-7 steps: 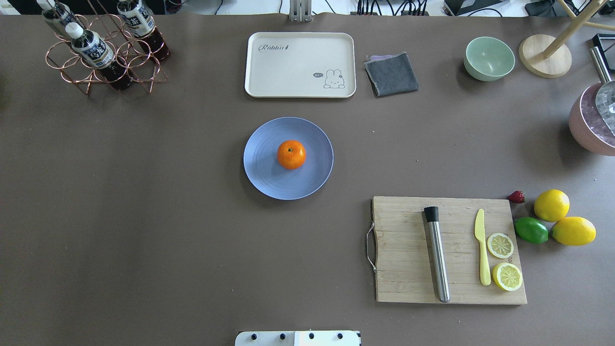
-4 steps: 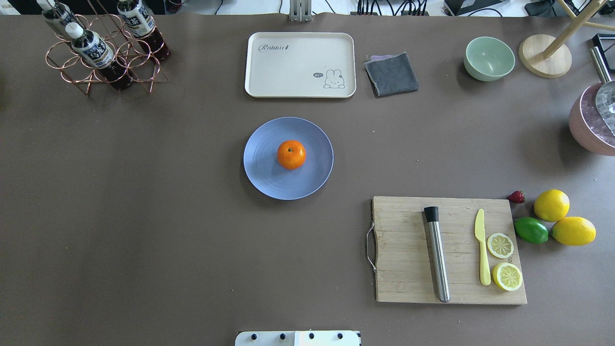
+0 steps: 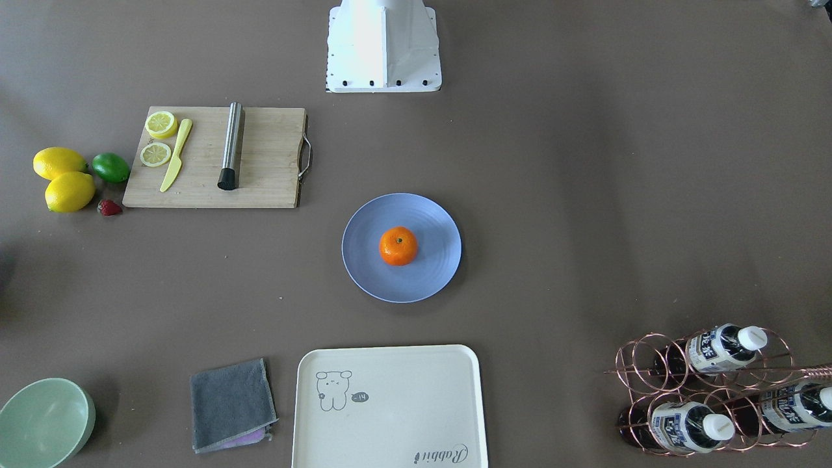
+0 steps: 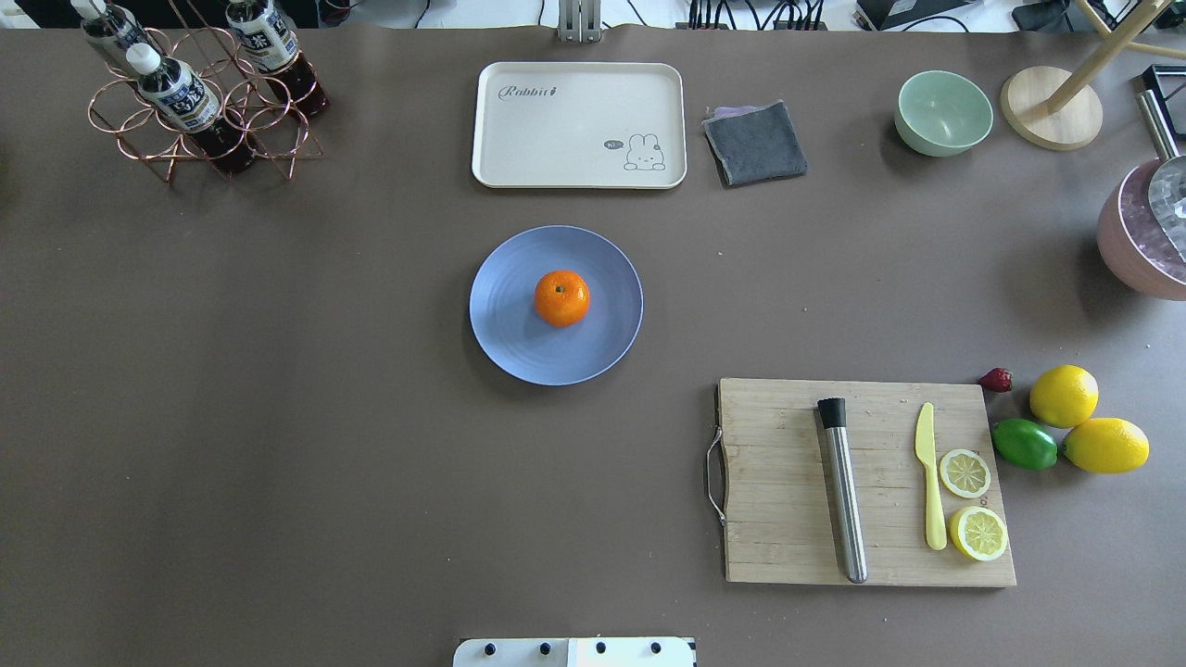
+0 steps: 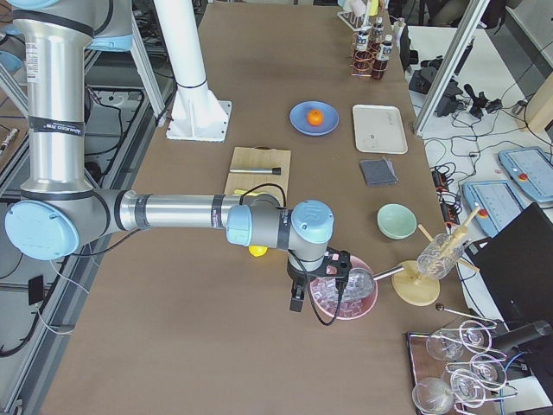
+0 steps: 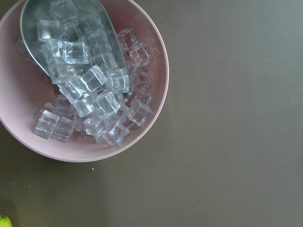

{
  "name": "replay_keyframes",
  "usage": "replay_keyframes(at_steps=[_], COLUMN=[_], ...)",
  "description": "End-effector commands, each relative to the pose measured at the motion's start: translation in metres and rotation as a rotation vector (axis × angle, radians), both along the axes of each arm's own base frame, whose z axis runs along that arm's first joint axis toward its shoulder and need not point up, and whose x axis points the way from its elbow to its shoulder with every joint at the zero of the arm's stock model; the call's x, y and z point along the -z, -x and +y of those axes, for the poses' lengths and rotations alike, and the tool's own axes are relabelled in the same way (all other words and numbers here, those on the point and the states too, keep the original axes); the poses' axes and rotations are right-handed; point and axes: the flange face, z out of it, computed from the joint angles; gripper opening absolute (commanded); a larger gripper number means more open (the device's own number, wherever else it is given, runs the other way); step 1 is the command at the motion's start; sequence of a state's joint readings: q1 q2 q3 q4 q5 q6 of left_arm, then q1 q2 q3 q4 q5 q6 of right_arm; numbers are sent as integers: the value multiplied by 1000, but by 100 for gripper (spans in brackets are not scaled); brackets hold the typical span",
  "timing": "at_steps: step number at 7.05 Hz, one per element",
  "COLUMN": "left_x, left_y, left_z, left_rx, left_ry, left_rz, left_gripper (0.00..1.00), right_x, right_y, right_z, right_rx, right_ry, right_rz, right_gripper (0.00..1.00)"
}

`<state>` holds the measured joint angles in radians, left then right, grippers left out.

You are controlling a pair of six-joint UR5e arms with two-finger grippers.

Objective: Pick orange to plate

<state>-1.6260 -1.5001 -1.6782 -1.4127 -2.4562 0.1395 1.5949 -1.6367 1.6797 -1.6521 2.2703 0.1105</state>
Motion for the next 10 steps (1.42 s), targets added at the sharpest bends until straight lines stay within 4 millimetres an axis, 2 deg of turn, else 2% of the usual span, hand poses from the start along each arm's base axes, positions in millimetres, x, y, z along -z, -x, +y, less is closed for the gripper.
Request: replay_keyframes(at_steps=[1, 10], left_x=[0, -1], left_y=[0, 0], left_z=[0, 0], left_rx=[0, 0], left_ry=[0, 0], left_rz=[0, 0], left_gripper=[99, 99], right_x=[0, 6], right_y=[0, 2], right_z=[0, -1], right_rx=[0, -1], right_ry=[0, -10], right_rz=[0, -26], right_gripper=[100, 100])
